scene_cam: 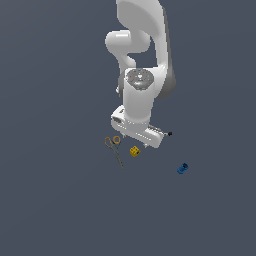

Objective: Pick up a designated object from a clutter of objects.

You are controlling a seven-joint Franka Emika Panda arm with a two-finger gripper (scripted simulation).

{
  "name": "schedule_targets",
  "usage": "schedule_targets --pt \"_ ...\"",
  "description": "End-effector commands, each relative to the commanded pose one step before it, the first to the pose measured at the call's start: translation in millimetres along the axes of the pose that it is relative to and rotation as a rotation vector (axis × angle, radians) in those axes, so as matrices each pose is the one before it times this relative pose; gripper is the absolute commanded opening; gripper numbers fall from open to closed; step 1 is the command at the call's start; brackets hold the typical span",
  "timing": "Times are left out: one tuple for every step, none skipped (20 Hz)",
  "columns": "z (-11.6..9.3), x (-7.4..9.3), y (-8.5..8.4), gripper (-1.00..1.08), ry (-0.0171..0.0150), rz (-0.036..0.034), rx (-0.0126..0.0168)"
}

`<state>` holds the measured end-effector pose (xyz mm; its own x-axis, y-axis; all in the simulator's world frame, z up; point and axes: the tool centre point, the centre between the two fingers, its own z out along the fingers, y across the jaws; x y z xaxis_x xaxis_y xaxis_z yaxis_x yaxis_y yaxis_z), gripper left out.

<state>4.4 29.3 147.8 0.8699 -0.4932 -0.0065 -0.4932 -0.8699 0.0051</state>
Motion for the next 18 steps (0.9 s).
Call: schedule_targets --pt "16.84 -3.47 -0.46 1.00 0.00118 0.06487 0.00212" --pt "6.23 -1.44 0.09 1.00 0.00032 0.02393 0.00060" --pt "5.85 -1.42 0.19 1.00 0.00033 0.02265 0.00053" --pt "5.49 -1.37 0.28 1.00 0.00034 0.02139 0.00046" --pt "5.13 -1.32 0.34 1.00 0.00034 0.02010 0.00040" --pt "4.77 -1.26 0.40 1.00 0.00034 0.01882 0.00035" --pt "4.42 -1.19 0.44 1.00 0.00034 0.01753 0.00030" --pt "4.07 -1.12 0.46 1.00 0.00034 0.01623 0.00026" --pt "3.72 -1.04 0.48 1.00 0.00033 0.01495 0.00022" --pt "3.38 -0.96 0.48 1.00 0.00032 0.01365 0.00019" --pt "3.05 -0.88 0.46 1.00 0.00030 0.01235 0.00016" --pt "2.72 -0.79 0.44 1.00 0.00028 0.01104 0.00014" --pt "2.39 -0.69 0.42 1.00 0.00026 0.00976 0.00011" --pt "2.06 -0.61 0.38 1.00 0.00023 0.00845 0.00009" --pt "1.74 -0.51 0.34 1.00 0.00020 0.00717 0.00008" --pt "1.42 -0.42 0.28 1.00 0.00017 0.00586 0.00006" --pt "1.10 -0.34 0.21 1.00 0.00013 0.00453 0.00005" --pt "0.79 -0.24 0.16 1.00 0.00009 0.00324 0.00003"
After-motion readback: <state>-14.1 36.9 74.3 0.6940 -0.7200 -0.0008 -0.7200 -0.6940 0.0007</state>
